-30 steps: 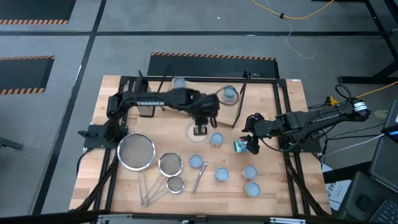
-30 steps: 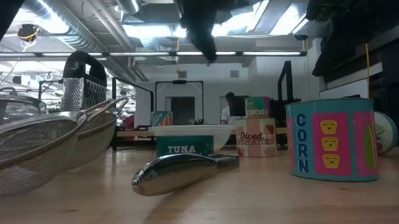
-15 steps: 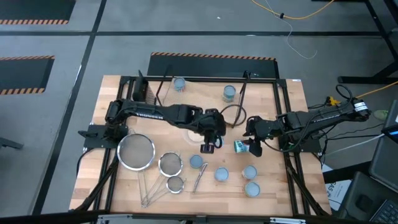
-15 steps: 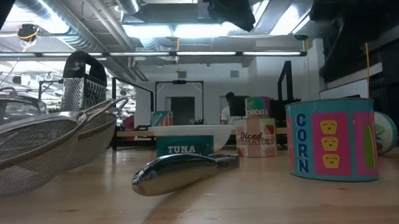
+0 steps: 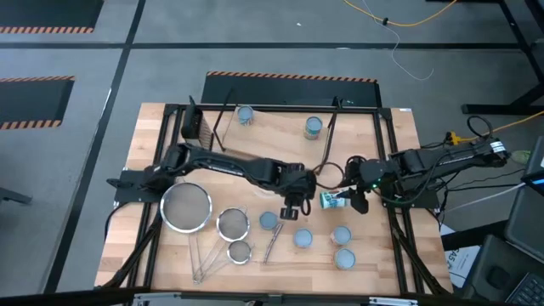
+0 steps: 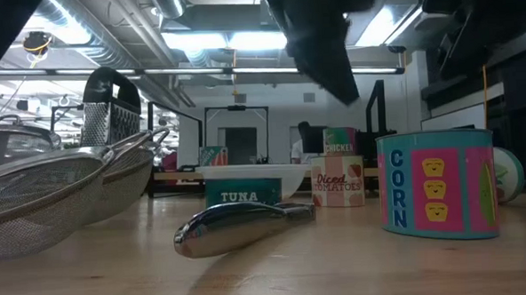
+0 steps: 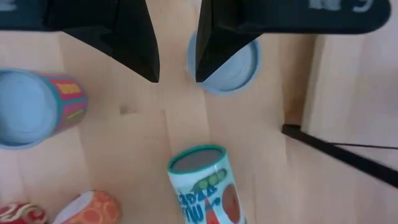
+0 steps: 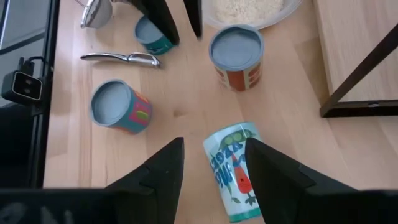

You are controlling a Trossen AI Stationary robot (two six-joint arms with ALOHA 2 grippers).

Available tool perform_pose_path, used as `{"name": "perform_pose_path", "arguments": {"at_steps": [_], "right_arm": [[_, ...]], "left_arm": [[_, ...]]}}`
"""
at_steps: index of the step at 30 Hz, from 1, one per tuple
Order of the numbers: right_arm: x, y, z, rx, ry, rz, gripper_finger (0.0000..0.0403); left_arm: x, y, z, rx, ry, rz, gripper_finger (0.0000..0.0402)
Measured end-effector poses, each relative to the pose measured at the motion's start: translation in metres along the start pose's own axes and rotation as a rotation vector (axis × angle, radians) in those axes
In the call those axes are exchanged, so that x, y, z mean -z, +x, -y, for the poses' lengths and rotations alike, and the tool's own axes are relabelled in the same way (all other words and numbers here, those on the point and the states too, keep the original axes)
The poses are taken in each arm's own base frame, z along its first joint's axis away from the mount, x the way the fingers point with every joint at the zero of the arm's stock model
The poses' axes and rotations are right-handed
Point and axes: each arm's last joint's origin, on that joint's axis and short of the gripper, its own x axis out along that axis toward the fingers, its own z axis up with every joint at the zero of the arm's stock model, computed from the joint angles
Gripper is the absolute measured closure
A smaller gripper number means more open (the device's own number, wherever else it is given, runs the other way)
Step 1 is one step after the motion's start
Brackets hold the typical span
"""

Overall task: Pick and place cans onto a shelf
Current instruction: Put the canned tomatoes on the shelf

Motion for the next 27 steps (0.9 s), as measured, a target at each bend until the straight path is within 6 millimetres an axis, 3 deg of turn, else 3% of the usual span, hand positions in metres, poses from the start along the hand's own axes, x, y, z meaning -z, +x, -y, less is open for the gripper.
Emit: {"name": "perform_pose_path", "arguments": {"at_steps": [13,27], "right_arm": [[0.001,0.001,0.000,0.007,-0.003,-0.011,0.0228],[0.001,0.001,0.001,0.022,-0.007,-0.007,0.0228]], "left_arm": [[0.014,0.044,0.004,-0.006,0.008,-0.091,0.0305],[0.015,0.043,0.003,-0.026,0.000,-0.103,0.0305]]}}
